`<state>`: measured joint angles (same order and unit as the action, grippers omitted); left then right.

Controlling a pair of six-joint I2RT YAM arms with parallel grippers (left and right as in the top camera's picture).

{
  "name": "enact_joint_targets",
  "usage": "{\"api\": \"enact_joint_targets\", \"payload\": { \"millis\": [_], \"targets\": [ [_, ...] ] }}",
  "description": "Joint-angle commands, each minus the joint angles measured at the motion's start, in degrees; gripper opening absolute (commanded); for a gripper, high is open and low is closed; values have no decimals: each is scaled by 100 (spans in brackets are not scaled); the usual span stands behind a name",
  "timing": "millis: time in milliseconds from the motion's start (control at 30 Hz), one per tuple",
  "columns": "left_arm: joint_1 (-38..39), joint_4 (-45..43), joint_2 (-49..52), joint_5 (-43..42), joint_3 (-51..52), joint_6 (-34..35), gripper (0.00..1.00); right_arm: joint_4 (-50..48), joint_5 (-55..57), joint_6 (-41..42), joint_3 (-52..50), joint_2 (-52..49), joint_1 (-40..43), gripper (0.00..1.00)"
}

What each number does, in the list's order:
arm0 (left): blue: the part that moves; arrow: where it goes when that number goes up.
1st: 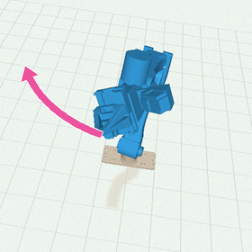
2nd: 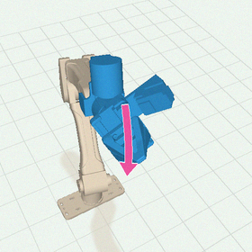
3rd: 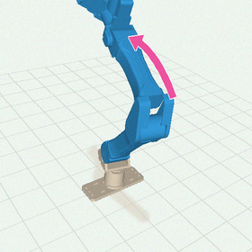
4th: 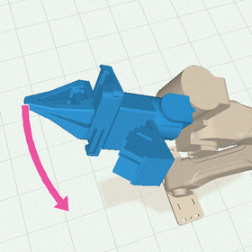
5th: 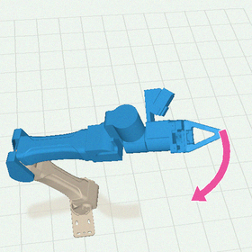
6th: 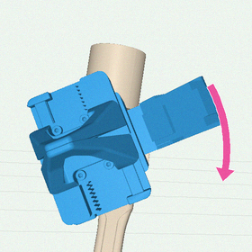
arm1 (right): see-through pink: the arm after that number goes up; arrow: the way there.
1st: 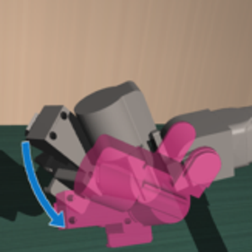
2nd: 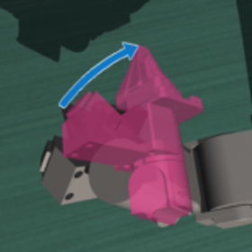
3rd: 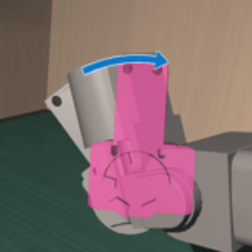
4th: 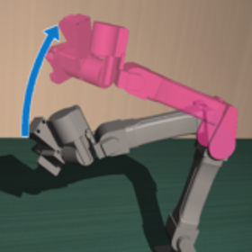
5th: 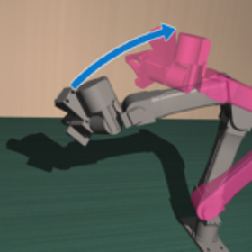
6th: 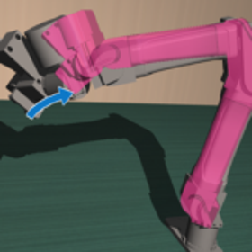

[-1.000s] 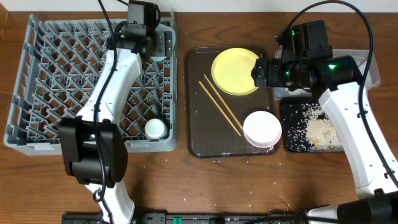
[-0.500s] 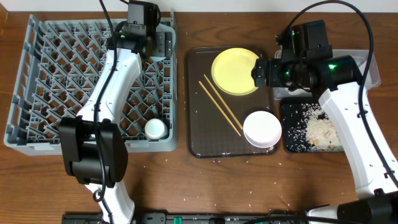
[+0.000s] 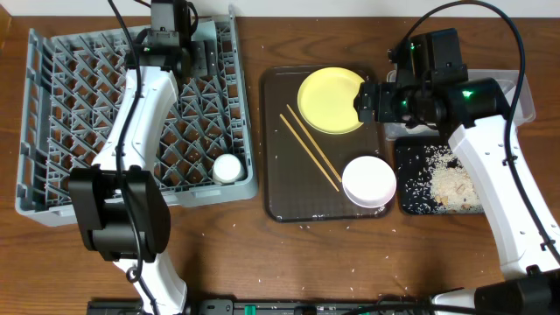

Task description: Sort waste into correct bins and load items into the dishwasher

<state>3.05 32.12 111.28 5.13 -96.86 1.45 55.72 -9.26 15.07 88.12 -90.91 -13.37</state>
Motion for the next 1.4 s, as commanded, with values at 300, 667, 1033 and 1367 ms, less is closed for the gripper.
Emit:
{"api": "enact_joint_targets", "payload": {
  "millis": [300,667,1033,1367],
  "targets": [
    [76,-120,-243,-398,-46,964,92,4,24,31,-11,-17,11,99],
    [435,-315,-210,-251,-44,155,96,4,24,31,-9,-17,11,99],
    [433,-927,428,31,-44,68,96,4,24,31,-9,-17,11,99],
    [433,-955,490,31,-44,70,57,4,24,31,-11,-17,11,99]
  ]
}}
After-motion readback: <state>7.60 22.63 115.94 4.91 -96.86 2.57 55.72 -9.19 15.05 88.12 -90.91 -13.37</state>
